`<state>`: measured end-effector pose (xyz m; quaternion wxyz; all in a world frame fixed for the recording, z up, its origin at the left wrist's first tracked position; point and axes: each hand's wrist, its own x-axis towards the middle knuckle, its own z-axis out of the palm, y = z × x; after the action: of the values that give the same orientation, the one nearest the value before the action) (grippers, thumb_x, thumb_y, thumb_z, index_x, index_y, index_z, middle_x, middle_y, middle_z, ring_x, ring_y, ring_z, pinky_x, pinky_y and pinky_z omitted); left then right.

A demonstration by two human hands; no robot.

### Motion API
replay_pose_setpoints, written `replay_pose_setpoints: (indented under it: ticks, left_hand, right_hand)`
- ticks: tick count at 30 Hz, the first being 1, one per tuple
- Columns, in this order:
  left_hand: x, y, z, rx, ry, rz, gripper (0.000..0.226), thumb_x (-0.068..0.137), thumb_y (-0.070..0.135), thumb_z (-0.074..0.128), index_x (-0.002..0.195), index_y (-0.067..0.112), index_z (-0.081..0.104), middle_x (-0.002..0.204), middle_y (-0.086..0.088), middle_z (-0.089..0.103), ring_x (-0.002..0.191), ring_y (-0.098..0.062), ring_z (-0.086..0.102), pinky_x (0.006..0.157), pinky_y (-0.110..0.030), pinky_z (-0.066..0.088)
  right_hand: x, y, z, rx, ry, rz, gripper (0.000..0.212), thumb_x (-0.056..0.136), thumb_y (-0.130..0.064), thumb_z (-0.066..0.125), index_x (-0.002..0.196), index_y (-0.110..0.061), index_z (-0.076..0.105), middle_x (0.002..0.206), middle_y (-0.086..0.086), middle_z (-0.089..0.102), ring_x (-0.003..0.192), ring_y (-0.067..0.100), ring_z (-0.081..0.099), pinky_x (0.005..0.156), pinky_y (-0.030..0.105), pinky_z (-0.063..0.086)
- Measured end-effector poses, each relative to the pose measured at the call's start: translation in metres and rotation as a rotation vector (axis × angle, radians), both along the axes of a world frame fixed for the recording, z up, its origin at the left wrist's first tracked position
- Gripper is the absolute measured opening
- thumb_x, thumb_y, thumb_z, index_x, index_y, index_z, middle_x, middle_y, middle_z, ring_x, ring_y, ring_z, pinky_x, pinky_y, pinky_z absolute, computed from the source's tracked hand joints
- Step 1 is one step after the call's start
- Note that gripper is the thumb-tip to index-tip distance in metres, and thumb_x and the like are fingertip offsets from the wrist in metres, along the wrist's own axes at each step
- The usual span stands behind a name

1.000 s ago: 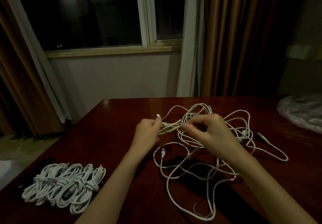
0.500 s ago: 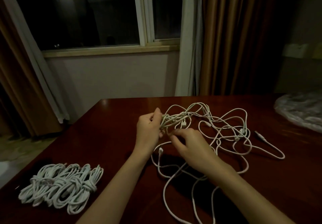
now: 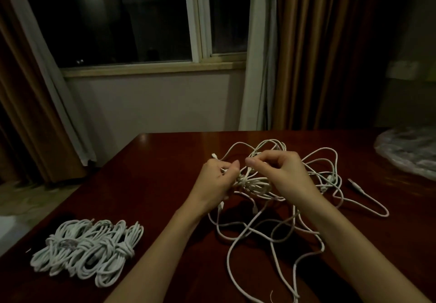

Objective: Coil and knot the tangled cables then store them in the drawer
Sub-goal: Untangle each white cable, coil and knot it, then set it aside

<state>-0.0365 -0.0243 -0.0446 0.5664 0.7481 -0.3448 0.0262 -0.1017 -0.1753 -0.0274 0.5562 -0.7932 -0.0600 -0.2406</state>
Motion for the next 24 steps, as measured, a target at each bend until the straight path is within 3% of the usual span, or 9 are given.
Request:
replay_pose_setpoints:
  ticks: [3, 6, 8, 11, 15, 18, 21, 24]
  left_hand:
    - [-0.007, -0.006, 0.006, -0.193, 0.206, 0.019, 0.045, 0.102, 0.018, 0.042, 0.059, 0.007, 0.044, 0.041, 0.008, 0.042, 0.033, 0.001, 0.041, 0.036, -0.009, 0.032]
    - [-0.007, -0.007, 0.007, -0.274, 0.257, 0.088, 0.045, 0.102, 0.021, 0.042, 0.058, 0.008, 0.044, 0.039, 0.009, 0.043, 0.033, 0.001, 0.041, 0.035, -0.010, 0.030]
    - [-0.005, -0.009, 0.004, -0.295, 0.251, 0.147, 0.047, 0.102, 0.021, 0.041, 0.057, 0.008, 0.044, 0.038, 0.008, 0.042, 0.032, -0.001, 0.039, 0.035, -0.012, 0.029]
    - [0.000, -0.007, 0.000, -0.321, 0.198, 0.264, 0.049, 0.103, 0.021, 0.041, 0.055, 0.010, 0.040, 0.039, 0.005, 0.037, 0.032, -0.004, 0.034, 0.037, -0.018, 0.029]
    - [0.012, 0.002, -0.009, -0.185, -0.081, 0.402, 0.056, 0.100, 0.018, 0.046, 0.045, 0.016, 0.037, 0.039, 0.003, 0.037, 0.037, -0.010, 0.034, 0.044, -0.030, 0.028]
    - [0.012, 0.003, -0.013, -0.022, -0.230, 0.361, 0.059, 0.098, 0.012, 0.051, 0.041, 0.023, 0.039, 0.034, 0.011, 0.038, 0.035, -0.008, 0.037, 0.043, -0.015, 0.024]
    - [0.009, -0.001, -0.013, 0.087, -0.225, 0.218, 0.055, 0.098, 0.011, 0.051, 0.046, 0.026, 0.048, 0.035, 0.014, 0.042, 0.035, -0.004, 0.041, 0.045, -0.012, 0.026]
    - [0.008, -0.002, -0.011, 0.036, -0.110, 0.143, 0.051, 0.095, 0.029, 0.048, 0.045, 0.023, 0.043, 0.037, 0.012, 0.037, 0.037, -0.006, 0.034, 0.044, -0.019, 0.028]
  right_hand:
    - [0.005, 0.000, -0.010, 0.079, 0.098, 0.035, 0.018, 0.089, -0.023, 0.065, 0.079, -0.012, 0.073, 0.071, 0.004, 0.069, 0.068, 0.008, 0.063, 0.065, 0.018, 0.047]
    - [0.006, 0.014, -0.023, 0.022, 0.159, 0.063, 0.023, 0.094, -0.022, 0.060, 0.081, -0.009, 0.072, 0.074, 0.018, 0.066, 0.066, 0.022, 0.058, 0.065, 0.033, 0.044]
    - [0.006, 0.024, -0.029, -0.067, 0.162, 0.043, 0.030, 0.098, -0.023, 0.052, 0.081, -0.004, 0.068, 0.067, 0.018, 0.061, 0.060, 0.033, 0.050, 0.060, 0.038, 0.040]
    - [0.003, 0.036, -0.029, -0.169, 0.236, 0.044, 0.037, 0.101, -0.022, 0.042, 0.072, -0.005, 0.059, 0.052, 0.001, 0.047, 0.045, 0.014, 0.039, 0.051, 0.029, 0.032]
    - [-0.009, 0.048, -0.024, -0.399, 0.233, 0.114, 0.033, 0.102, -0.025, 0.042, 0.073, -0.019, 0.056, 0.062, -0.005, 0.052, 0.052, 0.006, 0.046, 0.052, 0.022, 0.036]
    - [-0.012, 0.040, -0.015, -0.556, 0.150, 0.085, 0.028, 0.101, -0.029, 0.046, 0.083, -0.019, 0.066, 0.066, -0.003, 0.060, 0.055, 0.009, 0.052, 0.053, 0.022, 0.042]
    - [-0.011, 0.024, -0.005, -0.469, 0.043, 0.035, 0.023, 0.096, -0.033, 0.055, 0.088, -0.021, 0.073, 0.071, -0.006, 0.068, 0.064, 0.006, 0.062, 0.059, 0.021, 0.049]
    - [-0.005, 0.010, -0.001, -0.233, 0.027, 0.064, 0.017, 0.091, -0.027, 0.063, 0.080, -0.020, 0.073, 0.065, -0.014, 0.066, 0.063, -0.001, 0.062, 0.058, 0.013, 0.044]
